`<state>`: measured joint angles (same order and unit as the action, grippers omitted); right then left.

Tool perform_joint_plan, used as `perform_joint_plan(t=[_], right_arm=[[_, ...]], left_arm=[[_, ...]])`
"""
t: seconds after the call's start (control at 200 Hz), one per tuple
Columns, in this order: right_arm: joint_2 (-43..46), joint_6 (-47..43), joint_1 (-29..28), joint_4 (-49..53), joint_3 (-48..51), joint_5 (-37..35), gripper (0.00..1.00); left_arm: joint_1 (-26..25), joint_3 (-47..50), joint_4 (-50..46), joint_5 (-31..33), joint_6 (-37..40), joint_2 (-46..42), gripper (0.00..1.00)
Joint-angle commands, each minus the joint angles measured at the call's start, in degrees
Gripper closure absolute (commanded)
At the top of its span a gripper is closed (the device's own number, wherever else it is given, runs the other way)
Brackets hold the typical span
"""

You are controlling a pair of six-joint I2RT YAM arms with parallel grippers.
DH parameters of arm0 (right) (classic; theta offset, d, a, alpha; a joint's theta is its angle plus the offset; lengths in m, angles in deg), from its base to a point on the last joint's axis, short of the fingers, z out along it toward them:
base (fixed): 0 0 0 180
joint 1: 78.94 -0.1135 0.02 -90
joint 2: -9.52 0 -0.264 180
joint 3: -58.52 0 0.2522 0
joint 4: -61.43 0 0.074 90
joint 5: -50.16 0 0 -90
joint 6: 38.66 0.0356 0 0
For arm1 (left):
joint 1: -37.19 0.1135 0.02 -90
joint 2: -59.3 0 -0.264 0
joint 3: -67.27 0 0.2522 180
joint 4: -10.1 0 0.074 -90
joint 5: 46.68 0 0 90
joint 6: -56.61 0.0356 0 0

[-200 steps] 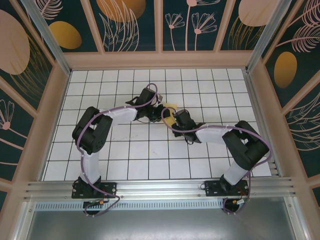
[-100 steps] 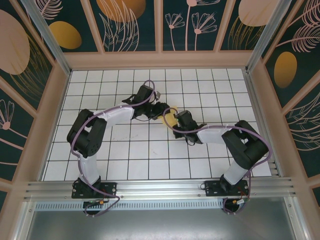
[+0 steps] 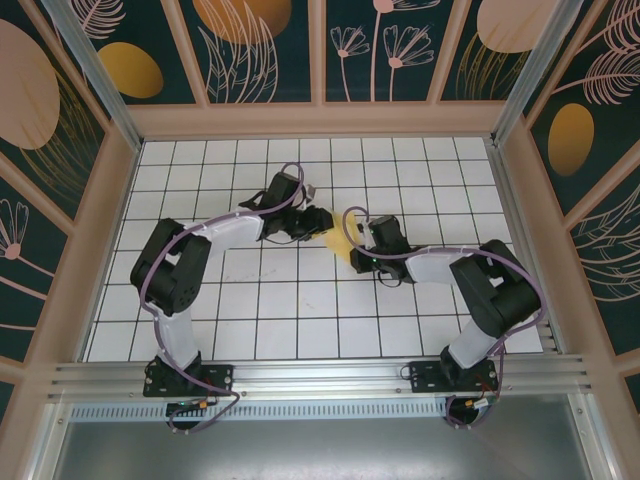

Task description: Fold a paper plane with a square sheet of paper (fold left side to right side)

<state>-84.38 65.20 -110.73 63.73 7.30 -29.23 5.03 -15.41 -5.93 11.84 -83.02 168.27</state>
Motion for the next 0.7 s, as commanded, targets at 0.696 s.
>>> perform_joint_plan(t=[0.696], right_arm=[[-8.29, -2.71, 3.28, 7.73, -8.24, 13.32, 0.87]], left_arm=[[-1.8, -1.82, 2.88, -2.53, 0.16, 6.56, 0.67]])
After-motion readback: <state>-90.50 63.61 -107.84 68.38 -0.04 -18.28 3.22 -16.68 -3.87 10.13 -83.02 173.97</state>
